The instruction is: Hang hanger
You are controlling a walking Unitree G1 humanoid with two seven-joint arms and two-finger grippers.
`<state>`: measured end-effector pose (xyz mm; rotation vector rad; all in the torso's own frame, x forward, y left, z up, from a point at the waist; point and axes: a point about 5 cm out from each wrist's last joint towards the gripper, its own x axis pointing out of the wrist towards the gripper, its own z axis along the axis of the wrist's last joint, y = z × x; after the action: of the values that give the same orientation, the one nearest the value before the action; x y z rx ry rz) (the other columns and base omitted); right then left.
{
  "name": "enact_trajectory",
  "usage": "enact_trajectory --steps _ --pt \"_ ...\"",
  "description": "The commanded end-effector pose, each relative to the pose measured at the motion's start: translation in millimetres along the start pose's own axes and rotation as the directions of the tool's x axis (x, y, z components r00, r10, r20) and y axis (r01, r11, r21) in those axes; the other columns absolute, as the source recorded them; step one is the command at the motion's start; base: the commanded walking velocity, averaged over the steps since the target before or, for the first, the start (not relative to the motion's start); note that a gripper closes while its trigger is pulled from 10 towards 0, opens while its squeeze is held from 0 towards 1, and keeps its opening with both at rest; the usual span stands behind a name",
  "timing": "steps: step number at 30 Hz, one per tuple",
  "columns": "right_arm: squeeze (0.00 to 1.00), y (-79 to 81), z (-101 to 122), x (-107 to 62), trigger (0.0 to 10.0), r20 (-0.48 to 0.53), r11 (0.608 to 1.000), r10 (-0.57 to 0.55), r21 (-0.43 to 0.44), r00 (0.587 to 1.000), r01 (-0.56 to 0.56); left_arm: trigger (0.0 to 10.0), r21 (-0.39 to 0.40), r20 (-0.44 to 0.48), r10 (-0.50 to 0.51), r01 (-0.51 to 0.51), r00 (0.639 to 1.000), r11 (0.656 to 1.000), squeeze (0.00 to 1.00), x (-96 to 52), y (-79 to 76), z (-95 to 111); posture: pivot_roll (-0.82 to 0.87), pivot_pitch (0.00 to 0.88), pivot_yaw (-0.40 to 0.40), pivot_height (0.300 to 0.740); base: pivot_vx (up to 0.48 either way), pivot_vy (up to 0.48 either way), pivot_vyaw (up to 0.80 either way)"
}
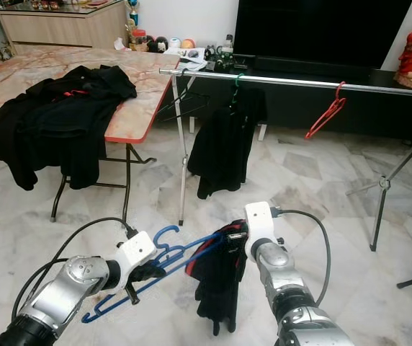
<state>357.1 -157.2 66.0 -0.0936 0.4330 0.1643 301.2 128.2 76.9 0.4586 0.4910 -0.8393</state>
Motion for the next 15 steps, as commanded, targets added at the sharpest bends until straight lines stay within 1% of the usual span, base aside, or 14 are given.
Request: enact_trajectory --steps 1,3,5,6,8,11,14,15 --pt "0.0 -5.9 11.7 0.0 10.0 0.038 1.0 -0.018 0.009 0.999 0.018 10.0 0.012 0.017 -0.006 0.006 1.0 1.0 0.0 -0.6 2.2 4.8 0.08 0.0 -0.062 0.74 0.0 0.0 0.0" --pt "0.0 -6.1 13.3 0.0 10.0 0.04 1.0 -0.013 0.001 0.999 0.013 10.0 0.03 0.038 -0.076 0.075 0.996 0.997 0.0 -2.7 -4.5 7.2 0.08 0.0 -0.064 0.74 0.0 0.0 0.0" --pt "0.0 -4.4 17.6 0.5 10.0 0.047 1.0 0.003 -0.001 0.999 -0.003 10.0 0.006 0.074 -0.148 0.148 0.986 0.989 0.0 -5.6 -11.7 11.0 0.08 0.0 -0.064 0.74 0.0 0.0 0.0" --pt "0.0 -3.8 18.7 0.7 10.0 0.049 1.0 0.007 -0.001 0.999 -0.007 10.0 0.001 0.083 -0.159 0.16 0.984 0.987 0.0 -6.1 -12.7 11.9 0.08 0.0 -0.064 0.74 0.0 0.0 0.0" --pt "0.0 -1.4 22.9 1.2 10.0 0.058 0.999 0.027 0.018 0.998 -0.028 10.0 -0.009 0.105 -0.159 0.161 0.982 0.987 0.0 -6.5 -12.7 14.9 0.08 0.0 -0.065 0.74 0.0 0.0 0.0" --pt "0.0 1.0 29.1 1.9 10.0 0.071 0.999 0.036 0.033 0.997 -0.038 10.0 -0.02 0.13 -0.087 0.09 0.988 0.996 0.0 -3.6 -4.2 20.5 0.08 0.0 -0.065 0.74 0.0 0.0 0.0" --pt "0.0 1.2 30.5 2.0 10.0 0.073 0.999 0.036 0.031 0.997 -0.038 10.0 -0.027 0.136 -0.074 0.078 0.988 0.997 0.0 -2.6 -2.2 22.2 0.08 0.0 -0.065 0.74 0.0 0.0 0.0" --pt "0.0 1.2 31.5 2.0 10.0 0.075 0.999 0.035 0.036 0.997 -0.038 10.0 -0.024 0.13 -0.056 0.06 0.99 0.998 0.0 -1.8 -0.4 22.4 0.08 0.0 -0.065 0.74 0.0 0.0 0.0"
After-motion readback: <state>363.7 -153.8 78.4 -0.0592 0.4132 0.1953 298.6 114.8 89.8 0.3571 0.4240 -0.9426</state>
